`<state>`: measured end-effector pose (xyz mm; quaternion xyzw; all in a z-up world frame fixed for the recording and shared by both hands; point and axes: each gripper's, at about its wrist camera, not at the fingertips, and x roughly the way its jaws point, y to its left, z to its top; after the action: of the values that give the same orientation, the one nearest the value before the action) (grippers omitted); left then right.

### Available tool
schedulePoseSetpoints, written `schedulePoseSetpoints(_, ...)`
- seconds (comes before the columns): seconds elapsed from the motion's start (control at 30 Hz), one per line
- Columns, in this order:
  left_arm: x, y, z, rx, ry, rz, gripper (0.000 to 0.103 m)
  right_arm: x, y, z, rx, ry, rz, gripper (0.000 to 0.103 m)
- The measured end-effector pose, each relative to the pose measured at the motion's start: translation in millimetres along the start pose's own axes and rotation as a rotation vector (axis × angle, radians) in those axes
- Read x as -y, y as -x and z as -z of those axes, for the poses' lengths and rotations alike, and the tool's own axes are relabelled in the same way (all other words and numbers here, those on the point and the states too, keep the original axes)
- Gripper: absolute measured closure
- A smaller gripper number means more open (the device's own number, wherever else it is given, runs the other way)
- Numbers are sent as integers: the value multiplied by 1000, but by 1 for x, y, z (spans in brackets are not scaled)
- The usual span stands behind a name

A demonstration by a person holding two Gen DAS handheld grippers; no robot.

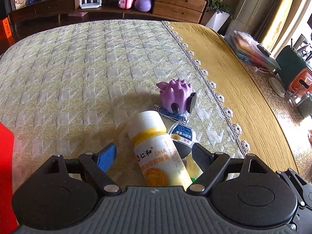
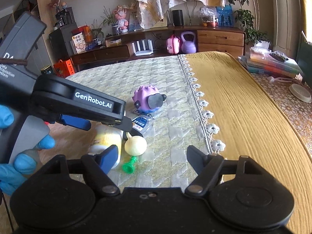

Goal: Organize rigid objects

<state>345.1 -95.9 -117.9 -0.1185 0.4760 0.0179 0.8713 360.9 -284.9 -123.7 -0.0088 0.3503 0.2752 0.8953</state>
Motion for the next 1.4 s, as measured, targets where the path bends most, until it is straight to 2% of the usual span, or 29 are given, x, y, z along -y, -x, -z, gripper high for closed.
schedulePoseSetpoints(0.27,-14,-5,1,-8,46,11,18,-4,-22,-1,-26,-5,-34,43)
schedulePoseSetpoints(0.47,-27,-3,4,-3,65,23,19,-14,-32,-3,-38,10,-51,52)
schedulePoseSetpoints(0.63,-31,4,6,7,63,62,32,-22,-37,-5,-39,29,-49,61)
schedulePoseSetpoints(0.8,-25,11,7,25,16,78,51,-26,-35,-4,-40,26,-28,69)
schedulePoseSetpoints(0.87,-23,13,8,29,5,80,53,-24,-34,-5,-41,19,-16,74)
schedulePoseSetpoints(1.4,-34,40,25,6,-16,64,57,-35,4,-1,-35,-15,-7,74)
